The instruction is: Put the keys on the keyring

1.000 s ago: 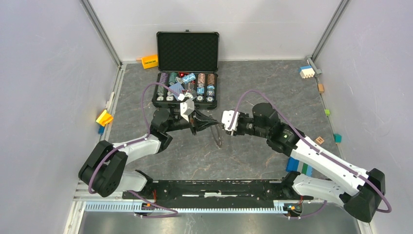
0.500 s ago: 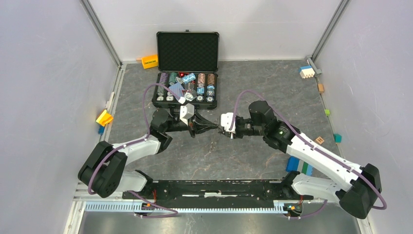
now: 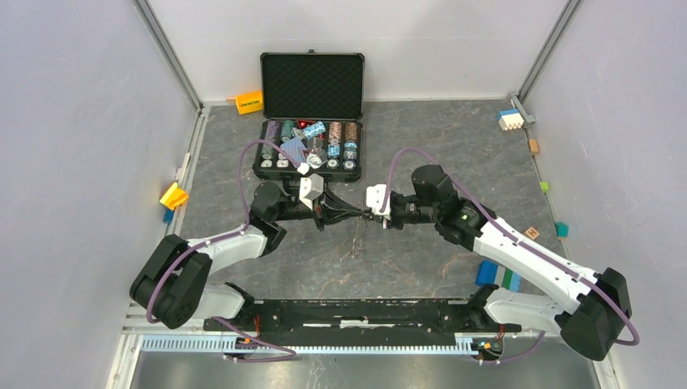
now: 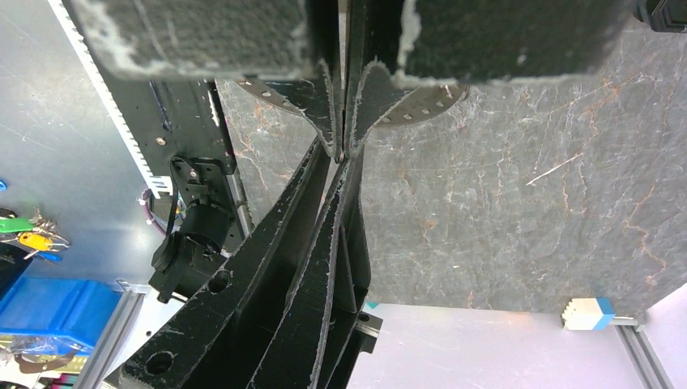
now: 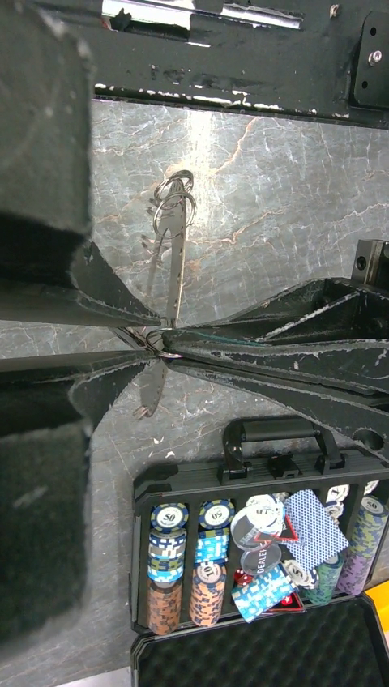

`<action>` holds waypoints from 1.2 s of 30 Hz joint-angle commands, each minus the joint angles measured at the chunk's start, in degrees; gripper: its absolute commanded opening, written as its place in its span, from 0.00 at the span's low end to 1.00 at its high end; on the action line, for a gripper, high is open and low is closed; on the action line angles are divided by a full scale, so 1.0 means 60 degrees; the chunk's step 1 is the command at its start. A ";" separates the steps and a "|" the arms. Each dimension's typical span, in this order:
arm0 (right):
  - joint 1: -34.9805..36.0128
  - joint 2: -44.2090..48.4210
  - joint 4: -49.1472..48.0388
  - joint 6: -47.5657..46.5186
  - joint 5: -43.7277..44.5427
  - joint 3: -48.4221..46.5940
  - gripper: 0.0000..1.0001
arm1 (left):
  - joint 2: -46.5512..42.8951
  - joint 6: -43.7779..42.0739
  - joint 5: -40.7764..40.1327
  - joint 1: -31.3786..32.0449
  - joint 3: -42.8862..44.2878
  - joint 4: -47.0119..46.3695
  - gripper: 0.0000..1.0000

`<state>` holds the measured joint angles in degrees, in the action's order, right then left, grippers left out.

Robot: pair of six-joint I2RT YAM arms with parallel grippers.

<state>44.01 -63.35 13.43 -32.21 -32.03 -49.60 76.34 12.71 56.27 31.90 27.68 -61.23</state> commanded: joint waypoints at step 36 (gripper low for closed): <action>0.0033 -0.0244 0.1058 -0.0448 0.1019 -0.1118 0.00 | -0.1211 -0.5294 0.0587 -0.0014 0.1649 0.5838 0.35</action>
<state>43.51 -65.52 19.92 -33.93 -27.46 -52.34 69.91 -12.29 59.11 31.94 33.71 -34.98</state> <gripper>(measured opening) 0.006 0.333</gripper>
